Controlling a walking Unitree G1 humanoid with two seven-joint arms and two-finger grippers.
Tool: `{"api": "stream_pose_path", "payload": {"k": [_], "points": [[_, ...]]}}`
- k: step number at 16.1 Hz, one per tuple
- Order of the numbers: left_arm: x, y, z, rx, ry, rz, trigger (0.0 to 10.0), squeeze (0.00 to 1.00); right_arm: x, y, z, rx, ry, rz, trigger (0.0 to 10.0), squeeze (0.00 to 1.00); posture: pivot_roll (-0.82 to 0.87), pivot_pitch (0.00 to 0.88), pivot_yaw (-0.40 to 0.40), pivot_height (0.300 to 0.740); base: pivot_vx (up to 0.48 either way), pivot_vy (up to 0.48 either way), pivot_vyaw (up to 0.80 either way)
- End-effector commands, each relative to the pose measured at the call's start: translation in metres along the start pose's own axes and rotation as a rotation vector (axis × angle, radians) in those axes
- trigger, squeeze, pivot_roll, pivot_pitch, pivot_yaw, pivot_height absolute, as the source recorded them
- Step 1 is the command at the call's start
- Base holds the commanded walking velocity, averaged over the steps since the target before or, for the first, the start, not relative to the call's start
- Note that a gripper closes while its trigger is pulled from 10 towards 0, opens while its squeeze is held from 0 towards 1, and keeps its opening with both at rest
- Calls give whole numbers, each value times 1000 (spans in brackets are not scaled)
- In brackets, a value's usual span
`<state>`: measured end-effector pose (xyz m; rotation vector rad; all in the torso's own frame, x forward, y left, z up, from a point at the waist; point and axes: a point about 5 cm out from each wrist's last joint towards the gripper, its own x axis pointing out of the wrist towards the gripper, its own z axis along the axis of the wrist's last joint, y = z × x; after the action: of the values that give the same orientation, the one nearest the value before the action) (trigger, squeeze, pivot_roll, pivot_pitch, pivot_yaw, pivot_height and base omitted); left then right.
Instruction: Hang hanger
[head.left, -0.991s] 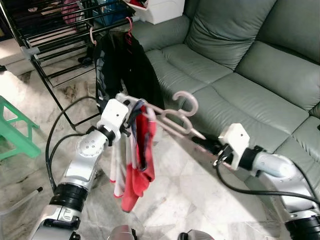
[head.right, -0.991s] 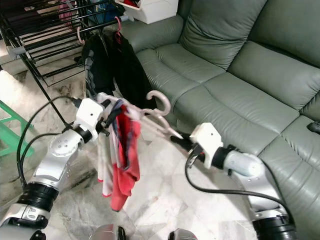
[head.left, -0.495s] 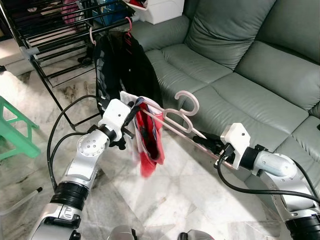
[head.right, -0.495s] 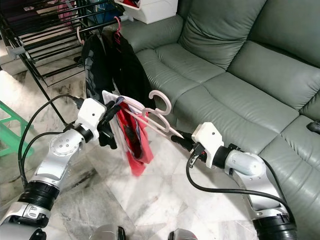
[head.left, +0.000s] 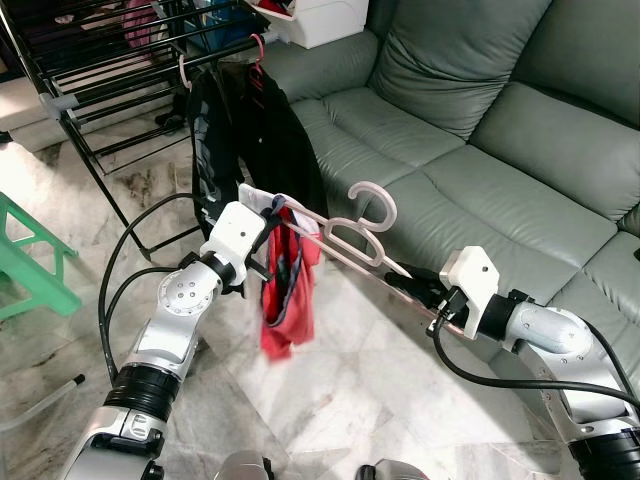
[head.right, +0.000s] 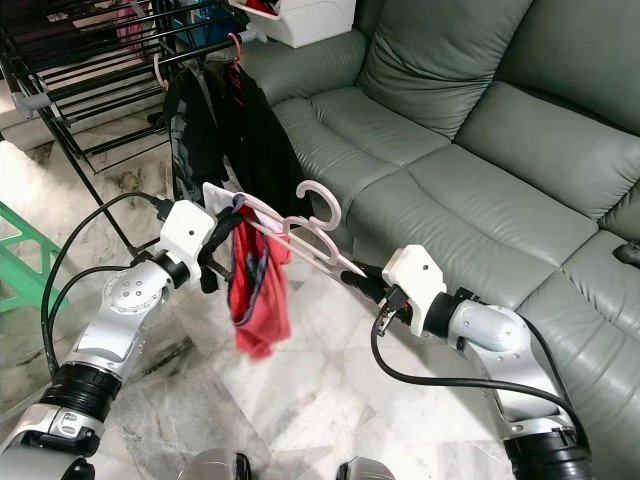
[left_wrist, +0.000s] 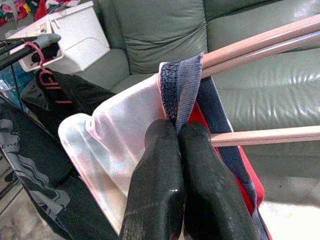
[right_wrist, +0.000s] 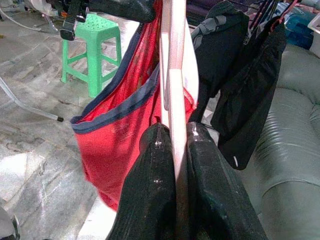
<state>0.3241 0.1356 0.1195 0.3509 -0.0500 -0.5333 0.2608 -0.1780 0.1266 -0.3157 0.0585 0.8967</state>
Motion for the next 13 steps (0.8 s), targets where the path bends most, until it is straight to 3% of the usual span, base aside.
{"api": "stream_pose_path", "payload": {"k": [1, 4, 6, 10, 11, 13], "points": [[1, 1, 4, 1, -18, -11, 0, 0, 1, -3, 7, -18, -39, -21, 10000, 0, -54, 24, 23, 740, 0, 0, 0], [1, 1, 7, -64, -44, -4, 0, 0, 1, -5, 4, 0, -33, -53, 10000, 0, -55, 23, 23, 740, 0, 0, 0], [-1, 4, 18, -92, -95, 65, 0, 0, 4, -6, -4, 48, -1, -117, 10000, 0, -53, 23, 21, 740, 0, 0, 0], [-8, 5, 30, -106, -158, 114, 0, 0, 8, -8, -29, 216, 93, -253, 10000, 0, -44, 24, 18, 740, 0, 0, 0], [-9, 2, 36, -131, -179, 93, 0, 0, 10, -13, -33, 306, 71, -334, 10000, 0, -40, 23, 16, 740, 0, 0, 0], [-8, -9, 42, -172, -205, 19, 0, 0, 11, -22, -37, 366, 78, -427, 10000, 0, -37, 21, 17, 740, 0, 0, 0]]}}
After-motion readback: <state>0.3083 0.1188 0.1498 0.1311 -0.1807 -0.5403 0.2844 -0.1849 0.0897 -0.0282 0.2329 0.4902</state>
